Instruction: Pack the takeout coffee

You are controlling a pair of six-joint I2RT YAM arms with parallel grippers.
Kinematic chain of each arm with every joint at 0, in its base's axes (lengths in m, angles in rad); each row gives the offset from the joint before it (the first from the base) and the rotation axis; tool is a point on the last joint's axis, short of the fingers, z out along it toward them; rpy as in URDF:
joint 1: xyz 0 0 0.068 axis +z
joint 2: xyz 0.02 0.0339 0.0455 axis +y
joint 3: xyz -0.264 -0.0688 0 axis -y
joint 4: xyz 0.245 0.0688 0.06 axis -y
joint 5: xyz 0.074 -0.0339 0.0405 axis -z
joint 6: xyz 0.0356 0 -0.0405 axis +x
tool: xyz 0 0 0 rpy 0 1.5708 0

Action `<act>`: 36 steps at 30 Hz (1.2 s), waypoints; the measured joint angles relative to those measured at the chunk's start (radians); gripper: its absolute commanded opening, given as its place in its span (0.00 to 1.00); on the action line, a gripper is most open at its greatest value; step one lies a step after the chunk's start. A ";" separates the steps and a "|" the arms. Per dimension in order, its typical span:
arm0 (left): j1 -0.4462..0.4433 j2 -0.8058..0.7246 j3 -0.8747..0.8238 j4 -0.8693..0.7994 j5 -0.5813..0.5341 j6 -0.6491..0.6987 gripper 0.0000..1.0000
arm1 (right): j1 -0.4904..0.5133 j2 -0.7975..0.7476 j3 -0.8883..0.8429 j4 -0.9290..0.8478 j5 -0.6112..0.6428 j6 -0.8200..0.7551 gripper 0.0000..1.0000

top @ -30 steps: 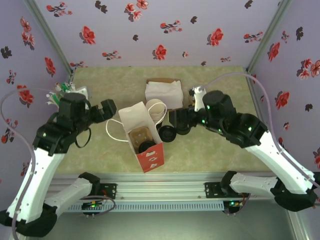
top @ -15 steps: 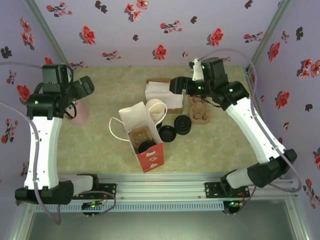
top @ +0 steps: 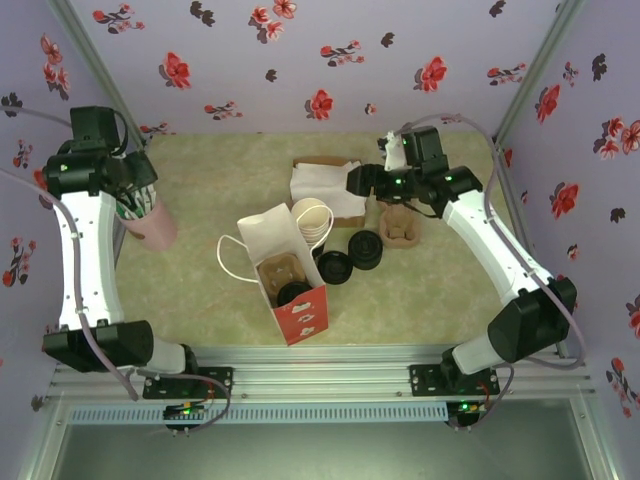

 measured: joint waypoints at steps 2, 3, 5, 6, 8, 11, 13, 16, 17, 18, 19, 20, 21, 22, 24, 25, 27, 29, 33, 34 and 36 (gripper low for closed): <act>0.005 0.019 0.010 -0.011 0.000 0.007 0.48 | 0.000 0.002 -0.023 0.007 -0.005 0.000 0.65; 0.006 0.027 0.010 -0.016 -0.001 0.010 0.47 | 0.000 0.002 -0.027 0.010 -0.009 0.000 0.65; 0.011 0.049 0.010 -0.025 -0.001 0.016 0.45 | 0.000 0.003 -0.030 0.014 -0.016 0.000 0.65; 0.014 0.061 0.010 -0.028 -0.002 0.017 0.44 | 0.000 0.003 -0.030 0.018 -0.019 0.000 0.65; 0.022 0.089 0.010 -0.030 -0.004 0.020 0.43 | 0.000 0.003 -0.030 0.027 -0.020 0.000 0.65; 0.028 0.131 0.010 -0.032 -0.008 0.024 0.39 | 0.000 0.005 -0.030 0.034 -0.024 0.000 0.65; 0.029 0.156 0.010 -0.033 -0.013 0.028 0.37 | 0.000 0.007 -0.030 0.034 -0.026 0.000 0.65; 0.029 0.190 0.011 -0.034 -0.025 0.039 0.34 | 0.000 0.010 -0.031 0.034 -0.026 0.000 0.65; 0.029 0.200 0.011 -0.034 -0.027 0.042 0.33 | 0.000 0.010 -0.031 0.034 -0.026 0.000 0.65; 0.030 0.207 0.011 -0.035 -0.031 0.043 0.33 | 0.000 0.010 -0.031 0.034 -0.026 0.000 0.65; 0.030 0.217 0.011 -0.036 -0.035 0.045 0.33 | 0.000 0.010 -0.031 0.034 -0.026 0.000 0.65; 0.031 0.226 0.011 -0.037 -0.040 0.046 0.33 | 0.000 0.010 -0.031 0.034 -0.026 0.000 0.65; 0.032 0.232 0.011 -0.037 -0.045 0.046 0.34 | 0.000 0.011 -0.031 0.035 -0.026 0.000 0.65; 0.033 0.237 0.011 -0.038 -0.050 0.048 0.35 | 0.000 0.013 -0.031 0.035 -0.027 0.000 0.65; 0.037 0.243 0.011 -0.040 -0.058 0.051 0.35 | 0.000 0.019 -0.031 0.035 -0.027 0.000 0.65; 0.038 0.244 0.011 -0.040 -0.063 0.053 0.35 | 0.000 0.022 -0.031 0.035 -0.031 0.000 0.65; 0.040 0.245 0.011 -0.040 -0.071 0.058 0.35 | 0.000 0.026 -0.031 0.038 -0.041 0.000 0.66; 0.043 0.246 0.011 -0.042 -0.079 0.063 0.34 | 0.000 0.026 -0.031 0.056 -0.057 0.003 0.67; 0.047 0.251 0.011 -0.044 -0.087 0.069 0.32 | 0.000 0.026 -0.031 0.100 -0.099 0.020 0.68; 0.048 0.253 0.012 -0.044 -0.087 0.070 0.32 | 0.000 0.026 -0.031 0.109 -0.108 0.025 0.68; 0.049 0.262 0.017 -0.046 -0.089 0.072 0.30 | 0.000 0.026 -0.031 0.124 -0.123 0.029 0.68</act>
